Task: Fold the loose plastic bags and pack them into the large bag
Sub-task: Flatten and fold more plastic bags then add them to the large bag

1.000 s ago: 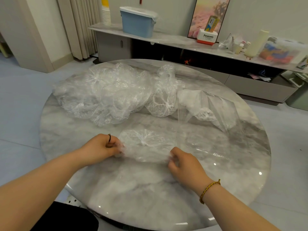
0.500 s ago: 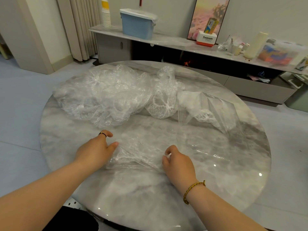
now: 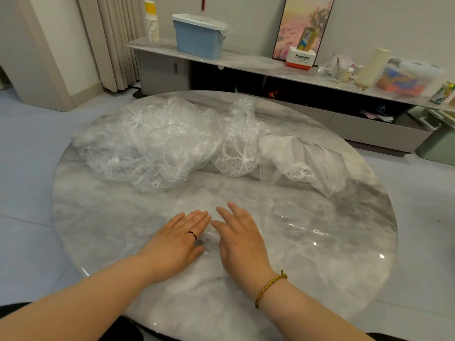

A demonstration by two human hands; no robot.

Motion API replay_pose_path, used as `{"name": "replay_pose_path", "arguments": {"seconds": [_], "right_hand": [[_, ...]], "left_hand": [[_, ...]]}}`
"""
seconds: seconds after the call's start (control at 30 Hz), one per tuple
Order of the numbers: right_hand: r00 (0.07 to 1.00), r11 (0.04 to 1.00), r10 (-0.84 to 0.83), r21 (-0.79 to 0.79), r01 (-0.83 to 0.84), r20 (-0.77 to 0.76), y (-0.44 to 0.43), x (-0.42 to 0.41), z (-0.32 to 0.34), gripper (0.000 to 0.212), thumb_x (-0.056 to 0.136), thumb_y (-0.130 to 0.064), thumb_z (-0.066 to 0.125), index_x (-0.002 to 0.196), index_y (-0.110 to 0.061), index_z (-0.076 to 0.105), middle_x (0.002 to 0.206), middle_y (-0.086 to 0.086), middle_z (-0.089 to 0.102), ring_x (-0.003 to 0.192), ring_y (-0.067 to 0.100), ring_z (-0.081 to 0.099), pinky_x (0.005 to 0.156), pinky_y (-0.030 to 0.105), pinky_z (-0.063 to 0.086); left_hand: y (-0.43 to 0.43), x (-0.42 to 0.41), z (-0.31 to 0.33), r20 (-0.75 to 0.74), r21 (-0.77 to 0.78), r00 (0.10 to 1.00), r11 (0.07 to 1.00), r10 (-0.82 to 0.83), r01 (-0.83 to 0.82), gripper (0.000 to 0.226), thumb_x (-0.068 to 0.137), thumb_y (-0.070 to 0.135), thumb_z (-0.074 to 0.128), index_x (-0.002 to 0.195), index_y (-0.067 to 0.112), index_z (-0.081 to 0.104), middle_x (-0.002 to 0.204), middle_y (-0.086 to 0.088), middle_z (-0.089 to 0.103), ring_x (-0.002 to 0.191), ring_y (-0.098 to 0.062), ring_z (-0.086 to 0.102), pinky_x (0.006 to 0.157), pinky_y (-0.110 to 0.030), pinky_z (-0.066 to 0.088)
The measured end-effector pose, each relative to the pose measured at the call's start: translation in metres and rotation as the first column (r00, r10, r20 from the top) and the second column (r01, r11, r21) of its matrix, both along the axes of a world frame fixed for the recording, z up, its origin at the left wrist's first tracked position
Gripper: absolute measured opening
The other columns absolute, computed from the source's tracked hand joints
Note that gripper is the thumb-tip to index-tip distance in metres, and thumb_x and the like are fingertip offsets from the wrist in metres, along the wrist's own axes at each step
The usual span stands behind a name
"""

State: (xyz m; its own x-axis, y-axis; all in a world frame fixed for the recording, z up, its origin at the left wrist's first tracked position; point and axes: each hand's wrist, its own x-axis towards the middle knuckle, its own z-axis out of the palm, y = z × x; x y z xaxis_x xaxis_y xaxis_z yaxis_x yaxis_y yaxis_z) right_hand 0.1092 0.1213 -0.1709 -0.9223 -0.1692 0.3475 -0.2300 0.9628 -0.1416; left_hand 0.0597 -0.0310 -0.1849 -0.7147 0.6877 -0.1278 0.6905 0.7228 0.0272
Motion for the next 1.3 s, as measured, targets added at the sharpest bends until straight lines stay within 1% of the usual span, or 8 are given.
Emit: {"name": "replay_pose_path", "arguments": {"seconds": [0.13,0.23,0.37,0.5,0.67,0.73,0.9,1.3], "right_hand": [[0.977,0.994,0.013,0.104,-0.036,0.213,0.003,-0.006,-0.015,0.047,0.074,-0.033,0.033,0.107,-0.027,0.067,0.11,-0.006,0.068,0.103,0.012,0.065,0.089,0.032,0.049],[0.954,0.994,-0.038,0.112,0.005,0.297,0.006,-0.007,-0.02,0.049,0.076,-0.038,0.032,0.104,-0.026,0.07,0.111,-0.008,0.068,0.101,0.009,0.066,0.082,0.029,0.052],[0.934,0.997,-0.007,0.073,-0.02,0.358,0.011,-0.006,-0.021,0.072,0.095,-0.049,0.001,0.127,-0.014,0.056,0.134,0.004,0.053,0.125,0.021,0.05,0.106,0.043,0.026],[0.895,0.996,0.087,-0.045,-0.075,0.438,0.013,-0.006,-0.017,0.109,0.052,-0.06,-0.02,0.148,-0.018,0.009,0.157,-0.003,0.001,0.144,0.013,-0.005,0.101,0.022,-0.024],[0.96,0.995,0.064,-0.091,-0.04,0.273,0.013,-0.003,-0.014,0.068,0.088,-0.054,0.014,0.136,-0.015,0.044,0.147,0.006,0.036,0.139,0.016,0.027,0.115,0.023,0.007],[0.989,0.992,0.106,-0.084,-0.097,0.108,0.017,-0.001,-0.014,0.035,0.075,-0.035,0.04,0.096,-0.019,0.063,0.103,0.004,0.066,0.105,0.017,0.052,0.094,0.025,0.037],[0.988,0.978,0.155,0.146,-0.151,-0.011,0.016,0.0,-0.002,0.026,0.061,-0.038,0.035,0.048,-0.028,0.056,0.046,-0.011,0.049,0.049,0.008,0.046,0.054,0.016,0.026],[0.979,0.978,0.204,0.036,-0.204,0.003,0.027,-0.002,0.0,0.028,0.063,-0.024,0.037,0.066,-0.021,0.065,0.068,-0.007,0.063,0.058,0.012,0.061,0.057,0.014,0.038]], "left_hand": [[0.003,-0.001,-0.004,-0.003,0.049,1.0,0.999,-0.003,0.003,0.107,0.066,0.075,-0.026,0.141,0.006,0.01,0.149,0.001,0.003,0.139,-0.021,-0.005,0.098,-0.007,-0.024],[0.002,-0.001,-0.005,0.04,0.028,0.993,0.994,-0.111,0.11,0.114,0.031,0.074,-0.046,0.127,0.016,-0.024,0.131,0.009,-0.031,0.114,-0.018,-0.044,0.083,-0.006,-0.038],[0.002,-0.003,-0.007,0.1,0.03,0.991,0.996,-0.092,0.089,0.114,0.027,0.073,-0.048,0.126,0.02,-0.027,0.131,0.008,-0.033,0.111,-0.017,-0.046,0.08,-0.006,-0.04],[0.004,-0.003,-0.005,0.155,0.031,0.985,0.997,-0.07,0.066,0.117,0.023,0.074,-0.047,0.125,0.02,-0.029,0.131,0.008,-0.035,0.115,-0.01,-0.044,0.083,-0.009,-0.038],[0.005,-0.005,0.012,0.213,0.114,0.977,0.993,0.004,-0.029,0.141,0.029,0.084,-0.036,0.148,0.023,0.012,0.149,0.018,-0.005,0.139,0.001,-0.006,0.108,-0.013,-0.005],[0.002,-0.01,0.019,0.221,0.188,0.975,0.979,0.032,-0.074,0.104,0.065,0.081,-0.008,0.137,0.026,0.043,0.149,0.016,0.029,0.137,-0.002,0.024,0.107,-0.014,0.018],[-0.01,-0.016,0.031,0.128,0.178,0.986,0.975,0.111,-0.133,0.026,0.096,0.033,0.041,0.116,0.03,0.058,0.122,0.019,0.054,0.111,-0.003,0.048,0.081,-0.014,0.037],[-0.008,-0.004,0.02,0.153,0.301,0.987,0.954,-0.045,-0.003,0.021,0.089,0.02,0.053,0.108,0.022,0.062,0.114,0.017,0.047,0.103,0.002,0.04,0.079,-0.002,0.024]]}}
